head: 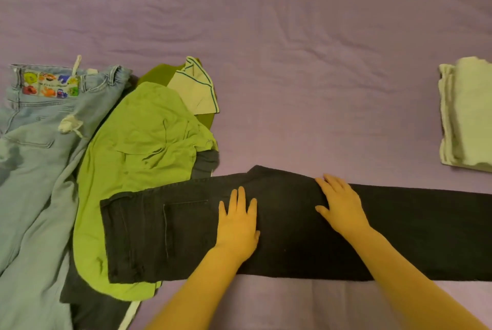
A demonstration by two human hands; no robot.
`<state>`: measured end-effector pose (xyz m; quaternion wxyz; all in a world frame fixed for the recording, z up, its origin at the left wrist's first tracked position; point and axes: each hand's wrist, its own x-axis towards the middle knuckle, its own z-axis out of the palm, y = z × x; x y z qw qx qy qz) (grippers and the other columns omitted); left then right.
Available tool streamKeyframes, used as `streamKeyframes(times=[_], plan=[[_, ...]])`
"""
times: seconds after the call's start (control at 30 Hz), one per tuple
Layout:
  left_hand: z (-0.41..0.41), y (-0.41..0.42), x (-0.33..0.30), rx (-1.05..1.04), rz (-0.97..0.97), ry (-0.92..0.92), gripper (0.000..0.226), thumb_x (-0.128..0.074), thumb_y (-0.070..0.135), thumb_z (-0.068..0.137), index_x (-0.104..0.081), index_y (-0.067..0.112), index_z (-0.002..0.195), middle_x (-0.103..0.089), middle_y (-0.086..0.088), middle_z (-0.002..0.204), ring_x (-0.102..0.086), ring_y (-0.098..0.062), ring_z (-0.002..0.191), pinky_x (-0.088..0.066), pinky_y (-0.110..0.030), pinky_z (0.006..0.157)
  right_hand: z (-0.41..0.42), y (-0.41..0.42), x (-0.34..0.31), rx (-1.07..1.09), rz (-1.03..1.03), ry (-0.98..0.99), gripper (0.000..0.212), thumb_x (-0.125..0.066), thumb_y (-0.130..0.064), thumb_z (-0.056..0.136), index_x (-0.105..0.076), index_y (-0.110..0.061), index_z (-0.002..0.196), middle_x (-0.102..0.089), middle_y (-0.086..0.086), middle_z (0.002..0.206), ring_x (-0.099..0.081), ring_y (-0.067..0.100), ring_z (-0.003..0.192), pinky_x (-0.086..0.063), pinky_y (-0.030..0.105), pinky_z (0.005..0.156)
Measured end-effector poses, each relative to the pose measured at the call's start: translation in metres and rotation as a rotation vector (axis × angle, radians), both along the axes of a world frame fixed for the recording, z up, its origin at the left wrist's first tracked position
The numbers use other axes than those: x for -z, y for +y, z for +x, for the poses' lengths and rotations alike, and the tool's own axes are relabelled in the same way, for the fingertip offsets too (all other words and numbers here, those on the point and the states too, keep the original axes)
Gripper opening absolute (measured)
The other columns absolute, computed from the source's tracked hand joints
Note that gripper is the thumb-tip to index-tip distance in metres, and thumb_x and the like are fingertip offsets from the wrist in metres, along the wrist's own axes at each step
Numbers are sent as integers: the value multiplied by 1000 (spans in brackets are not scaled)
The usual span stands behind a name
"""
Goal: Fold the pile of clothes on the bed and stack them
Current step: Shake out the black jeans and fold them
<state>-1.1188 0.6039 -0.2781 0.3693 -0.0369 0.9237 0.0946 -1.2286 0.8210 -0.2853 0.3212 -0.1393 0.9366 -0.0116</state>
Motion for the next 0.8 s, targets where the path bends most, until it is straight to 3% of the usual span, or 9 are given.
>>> streamKeyframes(times=[0.2, 0.47, 0.57, 0.63, 0.7, 0.8], plan=[[-19, 77, -5, 37, 119, 117, 62, -45, 31, 99, -14, 20, 152, 4, -11, 160, 3, -30, 147, -9, -46, 119, 7, 88, -3, 104, 136, 3, 74, -48, -54, 92, -10, -30, 151, -7, 1, 160, -4, 25, 147, -11, 44, 118], [-83, 179, 1, 172, 60, 194, 60, -42, 28, 100, -15, 20, 152, -6, -10, 160, -3, -27, 148, -2, -50, 118, -11, 225, -13, 393, 184, 19, 61, -49, -44, 95, -24, -29, 149, -14, 3, 159, -4, 28, 147, -13, 49, 117], [-106, 210, 6, 156, 66, 187, 56, -41, 31, 101, -19, 20, 151, -18, -8, 157, -16, -26, 145, -11, -46, 118, -12, 283, -14, 464, 203, 21, 63, -50, -44, 95, -23, -28, 149, -13, 5, 159, -4, 30, 147, -14, 51, 117], [-120, 230, 12, 128, 80, 213, 52, -41, 35, 100, -26, 21, 148, -31, -8, 150, -32, -26, 136, -27, -40, 113, -15, 312, -13, 517, 179, 62, 65, -50, -44, 95, -21, -27, 150, -9, 8, 159, -3, 33, 146, -15, 51, 116], [-132, 247, 16, 80, 86, 258, 48, -43, 39, 99, -35, 23, 144, -43, -5, 139, -42, -24, 125, -36, -35, 102, -19, 331, -10, 629, 110, 83, 69, -50, -44, 94, -16, -24, 151, -8, 14, 159, -8, 37, 145, -20, 51, 114], [-146, 269, 21, 106, 15, 282, 46, -43, 51, 96, -43, 28, 136, -52, 0, 129, -46, -22, 119, -35, -34, 96, -23, 346, -2, 814, -80, 61, 75, -54, -38, 94, -11, -15, 152, -25, 18, 153, -28, 38, 138, -32, 52, 109]])
